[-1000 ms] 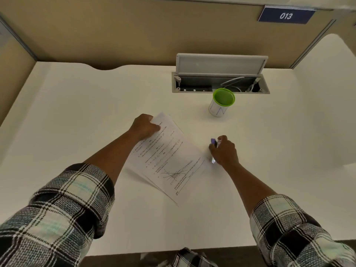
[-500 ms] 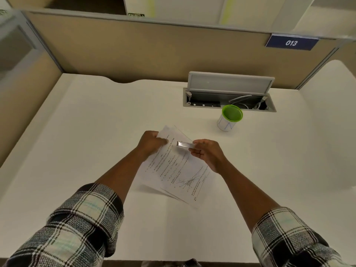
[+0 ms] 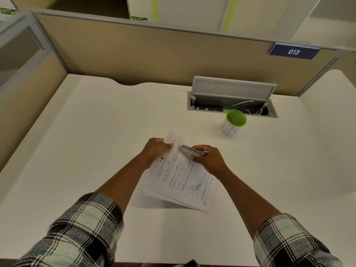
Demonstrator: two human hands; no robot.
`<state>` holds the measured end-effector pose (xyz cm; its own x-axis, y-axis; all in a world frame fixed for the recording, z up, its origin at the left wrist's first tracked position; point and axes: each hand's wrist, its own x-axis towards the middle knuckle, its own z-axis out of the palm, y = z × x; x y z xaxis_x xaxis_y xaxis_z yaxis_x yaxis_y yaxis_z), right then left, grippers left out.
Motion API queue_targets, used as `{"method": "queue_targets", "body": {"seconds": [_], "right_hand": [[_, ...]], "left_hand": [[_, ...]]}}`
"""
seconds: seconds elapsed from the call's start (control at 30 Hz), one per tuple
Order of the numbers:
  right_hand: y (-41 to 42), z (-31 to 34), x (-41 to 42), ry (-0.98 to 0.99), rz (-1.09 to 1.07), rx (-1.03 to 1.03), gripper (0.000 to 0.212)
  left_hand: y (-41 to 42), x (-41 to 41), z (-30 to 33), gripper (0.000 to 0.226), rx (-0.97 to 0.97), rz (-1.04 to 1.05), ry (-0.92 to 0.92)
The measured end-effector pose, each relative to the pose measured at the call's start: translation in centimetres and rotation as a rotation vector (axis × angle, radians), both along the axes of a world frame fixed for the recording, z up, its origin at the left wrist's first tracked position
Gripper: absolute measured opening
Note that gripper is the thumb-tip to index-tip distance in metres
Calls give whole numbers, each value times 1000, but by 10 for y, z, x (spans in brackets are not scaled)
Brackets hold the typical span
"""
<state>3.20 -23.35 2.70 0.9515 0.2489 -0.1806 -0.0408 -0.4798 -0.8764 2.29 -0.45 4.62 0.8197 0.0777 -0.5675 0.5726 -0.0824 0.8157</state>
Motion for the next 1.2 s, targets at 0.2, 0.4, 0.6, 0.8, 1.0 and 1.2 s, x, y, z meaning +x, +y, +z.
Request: {"method": "queue_targets", "body": {"seconds": [0.2, 0.4, 0.6, 0.8, 1.0, 1.2], "right_hand": [[4, 4, -1, -58, 26, -99, 29], [8, 6, -5, -49, 23, -75, 27], [12, 11, -11, 11, 90, -92, 26], [12, 11, -18, -39, 121, -180, 28], [14, 14, -21, -204, 147, -271, 27], [13, 19, -22, -301, 217, -314, 29]], "left_hand": [[1, 2, 4, 11, -27, -27, -23], [-1, 1, 10, 12, 11, -83, -43], [-6, 2, 15, 16, 29, -111, -56], [-7, 2, 15, 16, 47, -108, -55], [-7, -3, 14, 20, 78, -88, -70], [-7, -7, 13, 19, 92, -85, -84]]}}
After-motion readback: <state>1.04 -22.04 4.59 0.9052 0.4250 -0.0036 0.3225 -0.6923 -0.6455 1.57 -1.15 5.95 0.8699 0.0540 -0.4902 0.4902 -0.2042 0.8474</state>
